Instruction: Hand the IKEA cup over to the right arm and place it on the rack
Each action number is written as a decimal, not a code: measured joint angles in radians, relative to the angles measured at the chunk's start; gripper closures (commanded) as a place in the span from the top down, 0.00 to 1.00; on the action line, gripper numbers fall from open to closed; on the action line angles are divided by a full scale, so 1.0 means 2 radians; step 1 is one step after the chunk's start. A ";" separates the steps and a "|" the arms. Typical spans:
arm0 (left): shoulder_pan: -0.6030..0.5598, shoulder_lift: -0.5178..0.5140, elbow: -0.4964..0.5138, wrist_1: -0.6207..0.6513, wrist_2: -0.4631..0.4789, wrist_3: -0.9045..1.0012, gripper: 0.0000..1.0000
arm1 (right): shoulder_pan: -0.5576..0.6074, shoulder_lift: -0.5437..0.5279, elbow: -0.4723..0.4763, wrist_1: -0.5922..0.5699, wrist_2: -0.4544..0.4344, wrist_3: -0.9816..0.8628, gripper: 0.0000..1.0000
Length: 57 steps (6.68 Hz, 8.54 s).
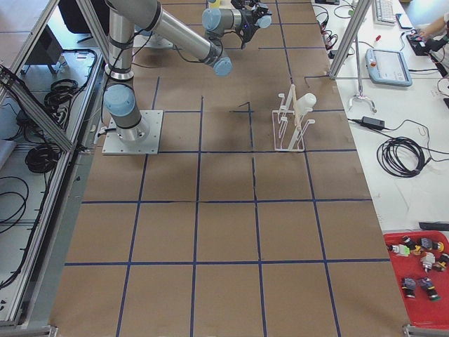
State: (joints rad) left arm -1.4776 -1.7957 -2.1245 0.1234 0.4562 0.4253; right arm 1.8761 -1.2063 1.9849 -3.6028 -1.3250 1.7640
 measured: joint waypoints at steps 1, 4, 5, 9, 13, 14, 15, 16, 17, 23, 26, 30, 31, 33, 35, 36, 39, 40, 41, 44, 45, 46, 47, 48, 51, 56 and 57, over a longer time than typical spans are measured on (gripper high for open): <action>0.006 0.002 0.000 0.000 0.000 -0.004 0.99 | 0.000 0.000 0.000 0.000 -0.001 0.000 0.32; 0.074 0.009 -0.002 -0.001 -0.004 -0.008 0.99 | -0.011 0.003 -0.001 0.000 -0.004 -0.004 0.24; 0.083 0.009 0.002 -0.002 0.016 -0.021 0.99 | -0.027 0.002 -0.001 0.001 -0.004 -0.012 0.22; 0.064 0.037 0.081 -0.151 0.289 -0.149 0.99 | -0.098 -0.004 -0.002 0.002 -0.003 -0.260 0.17; -0.010 0.048 0.261 -0.641 0.519 -0.207 0.99 | -0.166 -0.002 -0.009 -0.001 -0.004 -0.580 0.17; -0.014 0.050 0.285 -0.723 0.544 -0.223 0.99 | -0.195 -0.001 -0.011 0.000 -0.003 -0.645 0.17; -0.016 0.054 0.295 -0.770 0.557 -0.230 0.99 | -0.223 0.001 -0.019 0.002 -0.002 -0.707 0.17; -0.017 0.063 0.297 -0.798 0.561 -0.234 0.99 | -0.247 0.009 -0.040 0.003 0.000 -0.757 0.17; -0.018 0.075 0.292 -0.810 0.560 -0.234 0.99 | -0.266 0.031 -0.070 0.002 0.005 -0.786 0.15; -0.030 0.090 0.289 -0.815 0.544 -0.251 0.99 | -0.339 0.145 -0.131 -0.015 0.068 -0.878 0.10; -0.035 0.090 0.289 -0.810 0.564 -0.254 0.99 | -0.341 0.146 -0.109 -0.020 0.067 -0.891 0.16; -0.037 0.093 0.286 -0.810 0.564 -0.254 0.99 | -0.341 0.145 -0.088 -0.016 0.059 -0.891 1.00; -0.037 0.094 0.285 -0.810 0.564 -0.253 0.99 | -0.340 0.144 -0.090 -0.015 0.058 -0.891 1.00; -0.037 0.093 0.284 -0.810 0.564 -0.253 0.99 | -0.339 0.139 -0.109 -0.011 0.059 -0.887 1.00; -0.037 0.093 0.284 -0.810 0.565 -0.253 0.99 | -0.338 0.104 -0.128 0.061 0.059 -0.885 1.00; -0.037 0.093 0.284 -0.810 0.565 -0.253 0.99 | -0.336 0.076 -0.131 0.148 0.059 -0.886 1.00; -0.037 0.093 0.284 -0.810 0.565 -0.253 0.99 | -0.315 -0.014 -0.139 0.389 0.050 -0.890 1.00; -0.037 0.093 0.283 -0.810 0.565 -0.253 0.99 | -0.295 -0.041 -0.138 0.463 0.025 -0.890 1.00; -0.037 0.093 0.283 -0.810 0.565 -0.253 0.99 | -0.272 -0.067 -0.138 0.536 -0.008 -0.889 1.00; -0.037 0.094 0.283 -0.810 0.565 -0.253 0.99 | -0.239 -0.167 -0.138 0.769 -0.042 -0.885 1.00; -0.037 0.094 0.283 -0.810 0.565 -0.253 0.99 | -0.235 -0.193 -0.139 0.841 -0.051 -0.884 1.00; -0.037 0.094 0.283 -0.810 0.565 -0.253 0.99 | -0.222 -0.212 -0.140 0.884 -0.061 -0.881 1.00; -0.037 0.094 0.283 -0.810 0.565 -0.253 0.99 | -0.199 -0.222 -0.143 0.902 -0.072 -0.860 1.00; -0.037 0.094 0.283 -0.810 0.565 -0.253 0.99 | -0.175 -0.223 -0.148 0.908 -0.082 -0.833 1.00; -0.037 0.094 0.283 -0.810 0.565 -0.253 0.99 | -0.147 -0.205 -0.159 0.910 -0.108 -0.814 1.00; -0.037 0.094 0.284 -0.810 0.565 -0.252 0.99 | -0.141 -0.203 -0.165 0.939 -0.133 -0.813 1.00; -0.037 0.094 0.283 -0.810 0.565 -0.252 0.99 | -0.138 -0.203 -0.165 0.940 -0.134 -0.815 1.00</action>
State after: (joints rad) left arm -1.5509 -1.6069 -1.5579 -1.4956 1.5861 -0.0794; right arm 1.5999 -1.6123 1.6553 -1.7235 -1.5922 0.1348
